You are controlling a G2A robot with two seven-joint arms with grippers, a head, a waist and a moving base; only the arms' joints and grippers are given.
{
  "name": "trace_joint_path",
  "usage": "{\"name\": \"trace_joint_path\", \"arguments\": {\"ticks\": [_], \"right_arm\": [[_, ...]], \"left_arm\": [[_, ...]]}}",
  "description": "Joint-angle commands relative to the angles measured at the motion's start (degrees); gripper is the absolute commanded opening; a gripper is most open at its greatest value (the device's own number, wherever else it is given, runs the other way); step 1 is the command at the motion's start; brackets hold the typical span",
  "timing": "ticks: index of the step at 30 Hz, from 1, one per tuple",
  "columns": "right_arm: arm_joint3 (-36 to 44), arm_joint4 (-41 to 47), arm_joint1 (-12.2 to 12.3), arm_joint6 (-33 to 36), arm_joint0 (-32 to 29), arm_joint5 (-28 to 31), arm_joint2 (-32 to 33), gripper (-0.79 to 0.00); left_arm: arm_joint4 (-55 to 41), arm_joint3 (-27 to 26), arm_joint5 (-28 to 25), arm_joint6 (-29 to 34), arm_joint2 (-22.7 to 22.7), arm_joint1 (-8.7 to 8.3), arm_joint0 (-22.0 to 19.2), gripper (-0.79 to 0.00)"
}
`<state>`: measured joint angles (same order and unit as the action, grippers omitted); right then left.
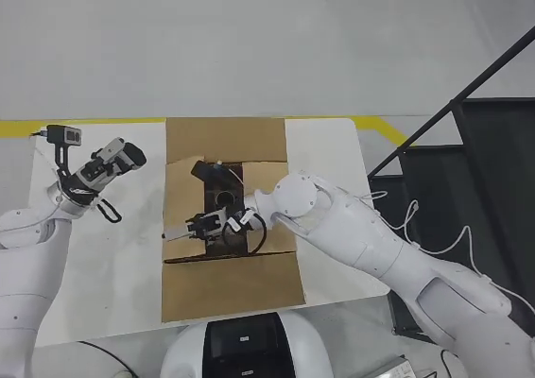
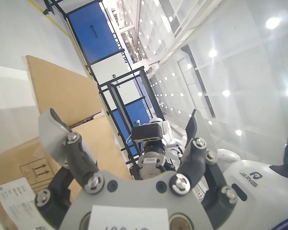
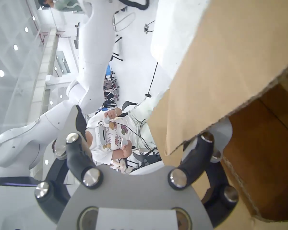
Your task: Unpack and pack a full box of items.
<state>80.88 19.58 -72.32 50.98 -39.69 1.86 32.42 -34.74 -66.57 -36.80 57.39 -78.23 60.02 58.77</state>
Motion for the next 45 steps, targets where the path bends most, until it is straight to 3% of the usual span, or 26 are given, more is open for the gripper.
{"name": "trace_joint_path", "arguments": {"ticks": [1,6,12,17,22,26,31,39,45], "right_arm": [[0.1,-0.93,-0.75,-0.76,1.17,1.17,-0.57,0.0],[-3.27,-0.89,-4.45,-2.01,5.55,4.28,-4.48,0.0],[-11.76,-1.52,-11.21,-2.55,10.97,3.05,-11.89,0.0],[-18.64,-2.97,-15.51,-2.81,11.99,3.83,-15.44,0.0],[-19.83,-4.2,-16.57,-3.46,12.09,4.63,-14.35,0.0],[-15.23,-5.12,-15.52,-2.99,10.83,4.6,-11.92,0.0],[-2.0,-9.93,-10.81,-3.38,4.86,2.21,-5.62,0.0],[25.84,-21.35,-1.04,-0.54,-16.04,-1.67,12.51,0.0],[36.1,-22.24,2.81,0.99,-29.89,2.32,25.62,0.0]], "left_arm": [[-4.81,-2.33,1.28,2.29,-1.0,-0.13,1.3,0.0],[-16.94,-5.91,4.75,8.44,-4.35,-0.44,3.42,0.0],[-23.63,-7.79,7.34,13.78,-7.77,-0.74,5.33,0.0],[-21.57,-6.96,11.33,16.49,-9.71,-1.32,4.58,0.0],[-8.44,-3.15,14.19,13.42,-9.55,-2.12,4.44,0.0],[0.88,-3.4,18.32,8.13,-8.58,-2.52,5.45,0.0],[11.8,-2.64,20.72,6.0,-6.75,-3.01,6.03,0.0],[17.16,-2.02,21.37,1.3,-3.2,-2.59,5.44,0.0],[19.41,-1.93,19.64,5.34,3.62,-1.49,2.38,0.0]]}}
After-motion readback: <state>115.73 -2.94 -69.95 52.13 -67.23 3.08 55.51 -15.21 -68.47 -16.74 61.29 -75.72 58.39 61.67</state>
